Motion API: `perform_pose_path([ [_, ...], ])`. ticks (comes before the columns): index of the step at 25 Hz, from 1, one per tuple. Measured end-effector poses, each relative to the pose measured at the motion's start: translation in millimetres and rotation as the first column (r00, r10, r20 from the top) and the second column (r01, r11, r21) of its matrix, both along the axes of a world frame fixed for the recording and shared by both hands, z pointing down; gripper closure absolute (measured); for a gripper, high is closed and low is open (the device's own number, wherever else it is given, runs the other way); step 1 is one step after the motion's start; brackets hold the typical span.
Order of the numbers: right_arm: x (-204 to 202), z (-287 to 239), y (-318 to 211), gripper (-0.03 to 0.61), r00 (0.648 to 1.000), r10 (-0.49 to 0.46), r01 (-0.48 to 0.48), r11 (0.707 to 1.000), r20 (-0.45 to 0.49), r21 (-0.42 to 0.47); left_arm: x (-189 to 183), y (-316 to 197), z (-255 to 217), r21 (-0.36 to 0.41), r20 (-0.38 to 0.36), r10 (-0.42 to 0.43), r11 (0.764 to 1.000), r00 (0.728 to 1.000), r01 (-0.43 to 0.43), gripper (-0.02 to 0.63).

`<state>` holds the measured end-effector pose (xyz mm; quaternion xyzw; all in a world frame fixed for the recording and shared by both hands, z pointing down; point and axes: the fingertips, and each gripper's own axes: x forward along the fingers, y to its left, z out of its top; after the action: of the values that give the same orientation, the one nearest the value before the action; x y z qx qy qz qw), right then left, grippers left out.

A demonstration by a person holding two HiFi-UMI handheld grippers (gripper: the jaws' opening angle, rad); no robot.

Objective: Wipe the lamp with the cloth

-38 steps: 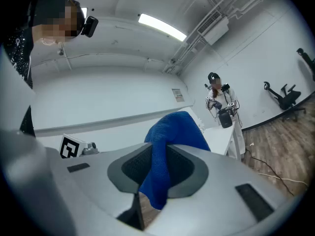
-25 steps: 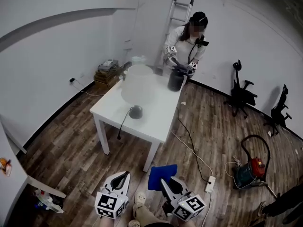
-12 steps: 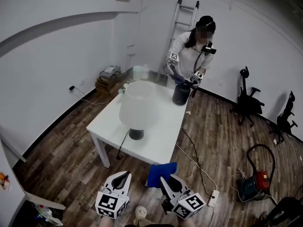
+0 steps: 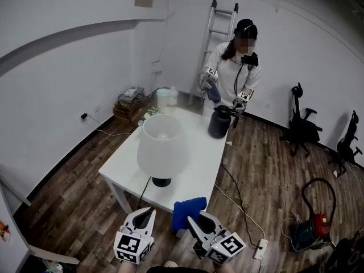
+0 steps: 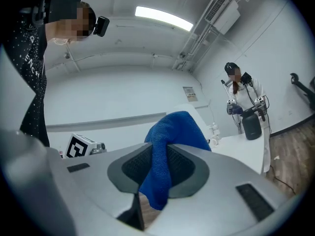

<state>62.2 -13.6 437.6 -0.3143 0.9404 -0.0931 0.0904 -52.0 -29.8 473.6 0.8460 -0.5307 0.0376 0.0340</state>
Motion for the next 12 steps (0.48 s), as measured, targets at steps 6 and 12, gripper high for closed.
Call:
perform_pose_path([
  [6, -13, -5, -21, 0.503, 0.998, -0.05, 0.049, 0.999, 0.029, 0.011, -13, -15, 9, -0.017, -0.015, -0.043, 0.999, 0.999, 0.043, 0.601],
  [12, -20, -26, -57, 0.503, 0.996, -0.08, 0.078, 0.995, 0.036, 0.06, -18, -31, 9, -0.029, -0.019, -0.049, 0.998, 0.999, 0.048, 0.603],
])
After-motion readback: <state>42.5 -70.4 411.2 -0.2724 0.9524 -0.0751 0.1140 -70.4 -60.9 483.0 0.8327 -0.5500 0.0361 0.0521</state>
